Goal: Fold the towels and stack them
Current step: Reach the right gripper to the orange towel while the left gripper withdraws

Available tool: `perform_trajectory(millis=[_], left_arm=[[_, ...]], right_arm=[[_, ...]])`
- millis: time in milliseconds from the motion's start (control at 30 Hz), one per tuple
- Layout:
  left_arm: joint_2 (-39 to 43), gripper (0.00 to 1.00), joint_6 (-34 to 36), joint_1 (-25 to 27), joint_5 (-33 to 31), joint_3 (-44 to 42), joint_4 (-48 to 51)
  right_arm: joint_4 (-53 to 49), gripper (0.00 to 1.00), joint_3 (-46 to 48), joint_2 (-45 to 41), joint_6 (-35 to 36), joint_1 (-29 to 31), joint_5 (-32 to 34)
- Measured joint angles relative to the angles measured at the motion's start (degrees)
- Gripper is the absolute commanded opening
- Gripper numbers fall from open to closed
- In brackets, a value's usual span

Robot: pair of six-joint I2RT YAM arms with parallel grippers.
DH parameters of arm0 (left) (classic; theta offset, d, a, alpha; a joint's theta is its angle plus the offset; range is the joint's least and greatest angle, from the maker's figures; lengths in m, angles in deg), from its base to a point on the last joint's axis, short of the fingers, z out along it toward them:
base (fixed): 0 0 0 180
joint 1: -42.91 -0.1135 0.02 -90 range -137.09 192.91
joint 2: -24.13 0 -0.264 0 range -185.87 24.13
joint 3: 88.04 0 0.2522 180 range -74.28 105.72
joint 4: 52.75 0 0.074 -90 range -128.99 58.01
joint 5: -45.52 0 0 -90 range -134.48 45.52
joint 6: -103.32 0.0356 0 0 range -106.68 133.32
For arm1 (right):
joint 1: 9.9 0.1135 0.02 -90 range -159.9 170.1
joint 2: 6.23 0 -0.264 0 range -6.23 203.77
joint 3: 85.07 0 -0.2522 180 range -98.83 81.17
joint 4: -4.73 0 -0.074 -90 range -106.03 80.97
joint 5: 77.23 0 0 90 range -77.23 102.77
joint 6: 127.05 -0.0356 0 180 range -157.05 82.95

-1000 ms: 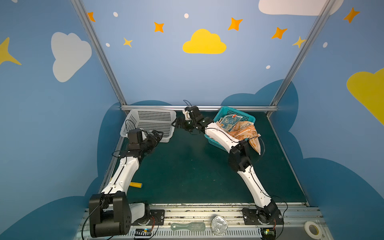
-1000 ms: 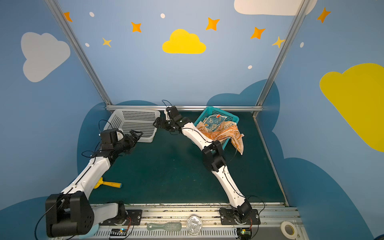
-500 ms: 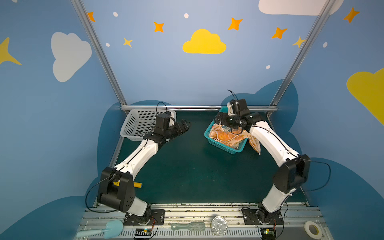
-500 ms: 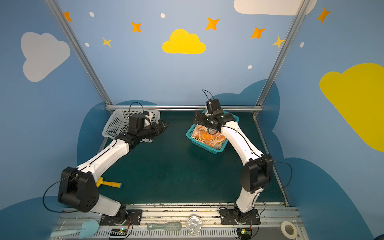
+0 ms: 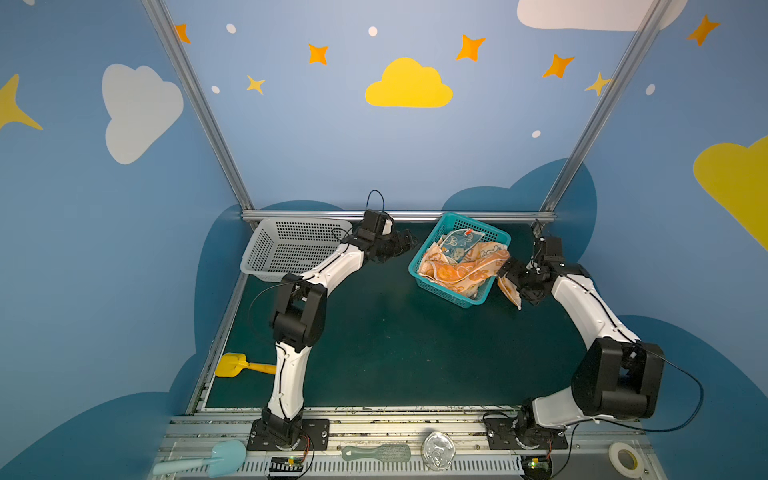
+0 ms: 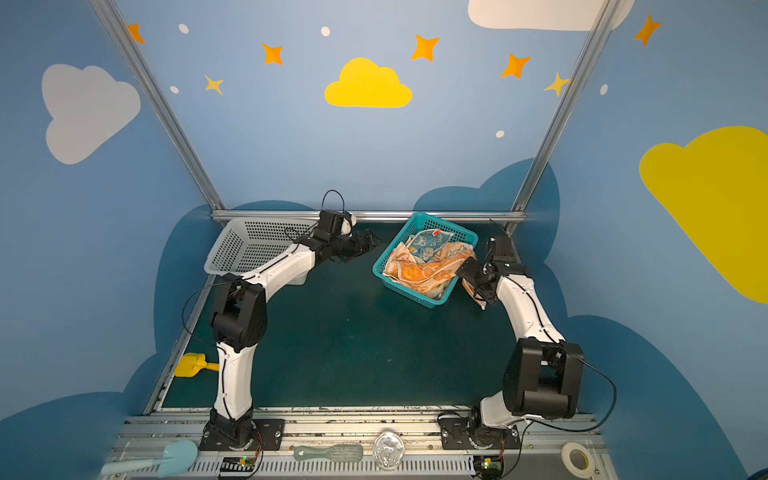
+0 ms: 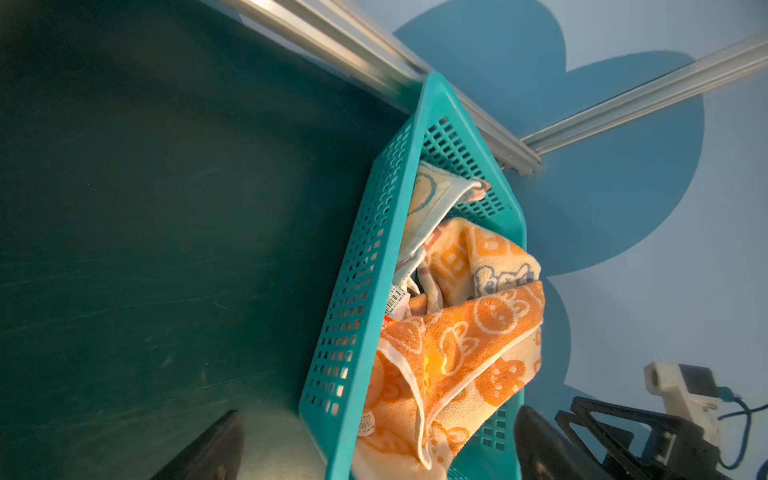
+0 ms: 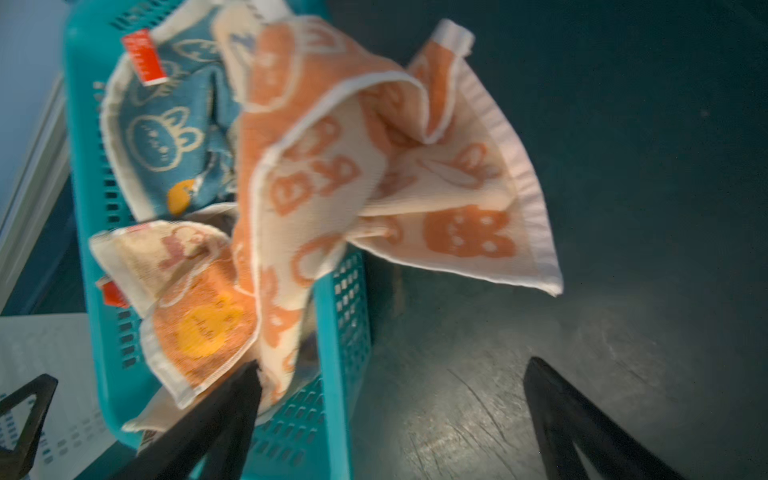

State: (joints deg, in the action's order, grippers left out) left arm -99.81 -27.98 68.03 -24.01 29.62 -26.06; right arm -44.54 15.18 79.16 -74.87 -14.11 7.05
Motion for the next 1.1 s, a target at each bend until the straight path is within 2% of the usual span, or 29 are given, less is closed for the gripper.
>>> perform_trajectory(millis=[167, 267, 400, 500, 533, 700, 833, 900, 1100], left_arm=[[-4.6, 1.0, -0.1, 2.1, 1.2, 4.6, 1.0], [-5.6, 1.0, -0.1, 2.8, 1.7, 5.5, 1.3], [-5.6, 1.0, -0.3, 3.3, 2.2, 6.5, 1.3], [-6.2, 1.0, -0.5, 3.6, 2.3, 7.9, 1.3], [-6.5, 1.0, -0.5, 3.7, 2.2, 8.2, 1.2], [-8.5, 1.0, -0.9, 4.5, 2.5, 8.8, 1.2], [-9.2, 1.0, -1.0, 5.5, 2.7, 8.8, 1.4], [-9.2, 1.0, -1.0, 5.8, 2.7, 8.8, 1.3], [-9.2, 1.0, -1.4, 6.3, 2.7, 8.8, 1.1]], right_arm=[[0.9, 0.98, 3.0, 2.5, -3.5, -6.8, -6.5], [2.4, 0.92, 3.4, 7.0, -4.8, -9.9, -11.0], [4.1, 0.88, 5.0, 11.3, -5.5, -10.7, -14.3], [5.1, 0.8, 5.2, 13.1, -5.7, -10.6, -15.9], [5.6, 0.76, 5.2, 13.6, -5.7, -10.6, -16.3], [7.9, 0.31, 5.1, 16.6, -5.9, -10.3, -17.3], [8.3, 0.08, 4.7, 17.2, -5.9, -10.1, -17.4], [8.0, 0.01, 3.9, 17.2, -5.8, -10.0, -17.2], [5.2, 0.0, 1.3, 12.9, -5.2, -8.7, -14.4]])
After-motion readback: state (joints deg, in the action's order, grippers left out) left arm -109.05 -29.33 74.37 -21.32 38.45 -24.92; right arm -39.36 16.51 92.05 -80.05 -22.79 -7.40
